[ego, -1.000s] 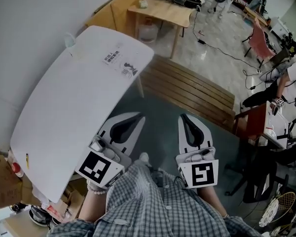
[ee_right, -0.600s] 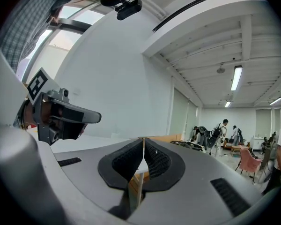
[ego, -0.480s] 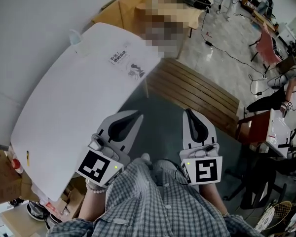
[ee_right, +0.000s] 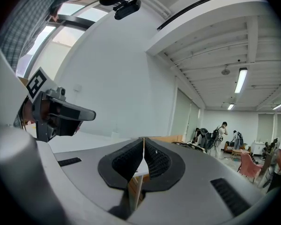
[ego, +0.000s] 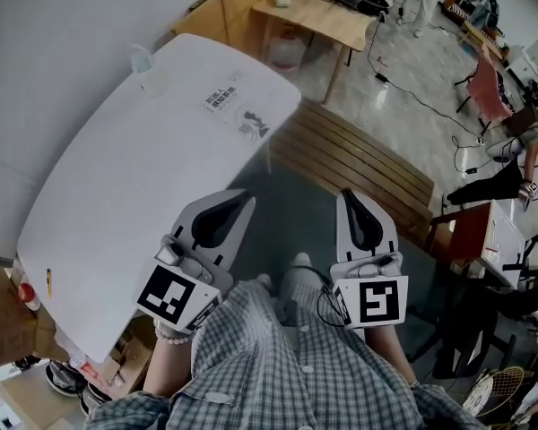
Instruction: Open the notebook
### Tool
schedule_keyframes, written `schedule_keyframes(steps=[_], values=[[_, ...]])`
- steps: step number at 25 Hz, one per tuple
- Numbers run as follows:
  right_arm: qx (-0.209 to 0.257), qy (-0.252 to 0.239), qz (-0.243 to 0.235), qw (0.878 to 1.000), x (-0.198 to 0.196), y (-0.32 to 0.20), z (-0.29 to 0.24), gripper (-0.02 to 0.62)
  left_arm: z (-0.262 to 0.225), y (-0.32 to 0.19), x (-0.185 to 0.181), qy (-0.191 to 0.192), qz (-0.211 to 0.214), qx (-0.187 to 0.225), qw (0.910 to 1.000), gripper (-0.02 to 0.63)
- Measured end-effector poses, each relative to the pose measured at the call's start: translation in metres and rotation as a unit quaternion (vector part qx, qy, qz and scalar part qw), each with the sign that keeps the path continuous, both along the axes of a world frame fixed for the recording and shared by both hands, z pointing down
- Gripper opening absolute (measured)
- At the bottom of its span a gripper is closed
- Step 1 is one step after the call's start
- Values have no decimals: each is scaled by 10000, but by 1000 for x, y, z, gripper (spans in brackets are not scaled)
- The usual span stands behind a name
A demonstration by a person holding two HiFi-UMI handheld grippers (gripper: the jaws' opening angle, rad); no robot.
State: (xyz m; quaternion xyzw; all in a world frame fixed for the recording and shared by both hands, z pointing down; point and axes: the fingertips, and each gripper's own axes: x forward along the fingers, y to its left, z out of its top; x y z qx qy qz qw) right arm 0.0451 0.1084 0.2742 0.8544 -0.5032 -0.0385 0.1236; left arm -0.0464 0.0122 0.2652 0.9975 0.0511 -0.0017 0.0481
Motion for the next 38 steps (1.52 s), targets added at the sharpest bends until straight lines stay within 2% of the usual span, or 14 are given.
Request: schedule_keyframes(steps=[9,14,29,38], values=[[-68,34,-189,9998,17,-21,2,23,3,-20,4,-37,-299,-39,9995,8],[-74,25,-390,9992,37,-38,4,23,3,-33,18,-45,-518,-40,9986,8],[-113,-115,-1174,9930,120,-96,3,23,-1,-67,87,-217,-1284,-87,9914,8],[-268,-144,-1852,9822,179,-138,2,23,-4,-89,137,-253,-1970,-150,9800,8]])
